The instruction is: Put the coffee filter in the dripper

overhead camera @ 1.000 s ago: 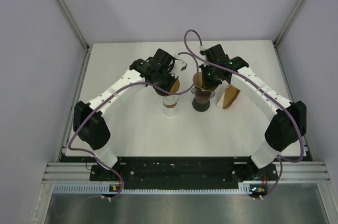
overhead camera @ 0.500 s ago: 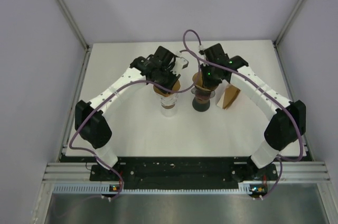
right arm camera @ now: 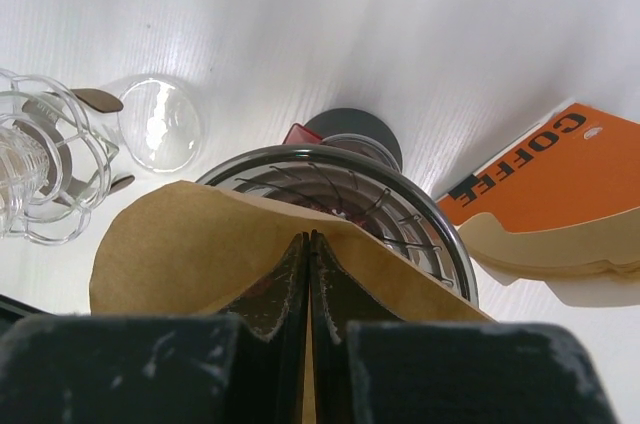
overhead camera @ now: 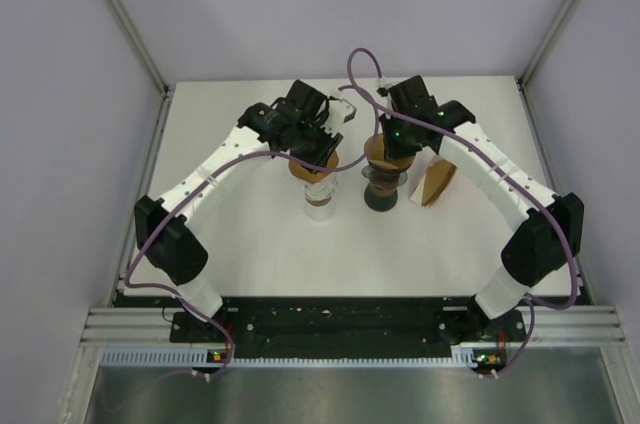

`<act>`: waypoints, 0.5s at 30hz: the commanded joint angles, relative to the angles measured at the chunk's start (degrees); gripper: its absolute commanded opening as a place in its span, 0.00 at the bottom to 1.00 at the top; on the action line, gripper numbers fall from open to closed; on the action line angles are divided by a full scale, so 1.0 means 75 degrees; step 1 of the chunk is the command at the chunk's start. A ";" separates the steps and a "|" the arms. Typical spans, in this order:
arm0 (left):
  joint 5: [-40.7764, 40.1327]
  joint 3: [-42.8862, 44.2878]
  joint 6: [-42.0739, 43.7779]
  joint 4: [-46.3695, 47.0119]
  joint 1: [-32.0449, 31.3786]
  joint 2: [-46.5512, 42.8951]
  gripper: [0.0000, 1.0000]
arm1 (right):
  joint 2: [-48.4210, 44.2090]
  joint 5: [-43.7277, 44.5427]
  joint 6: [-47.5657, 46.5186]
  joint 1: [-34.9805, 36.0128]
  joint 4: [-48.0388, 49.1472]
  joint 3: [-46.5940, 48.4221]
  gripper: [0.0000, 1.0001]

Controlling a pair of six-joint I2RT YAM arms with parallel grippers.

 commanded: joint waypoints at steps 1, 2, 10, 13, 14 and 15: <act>0.0067 0.0328 0.0104 0.0047 0.0031 -0.0486 0.40 | -0.0296 0.0099 -0.0153 0.0093 0.0036 0.0306 0.00; 0.0091 0.0328 0.0093 0.0035 0.0031 -0.0498 0.41 | -0.0285 0.0087 -0.0177 0.0093 0.0036 0.0282 0.01; 0.0079 0.0562 0.0127 0.0047 0.0031 -0.0837 0.45 | -0.0553 0.0204 -0.0305 0.0105 0.0024 0.0891 0.07; 0.0114 0.0796 0.0163 -0.0105 0.0125 -0.0931 0.47 | -0.0741 0.0123 -0.0422 0.0093 -0.0046 0.1113 0.19; 0.0172 0.0902 0.0174 -0.0186 0.0171 -0.0978 0.49 | -0.0811 0.0018 -0.0493 0.0105 -0.0058 0.1219 0.24; 0.0243 0.1019 0.0174 -0.0257 0.0242 -0.1036 0.51 | -0.0905 -0.0076 -0.0540 0.0105 -0.0058 0.1347 0.30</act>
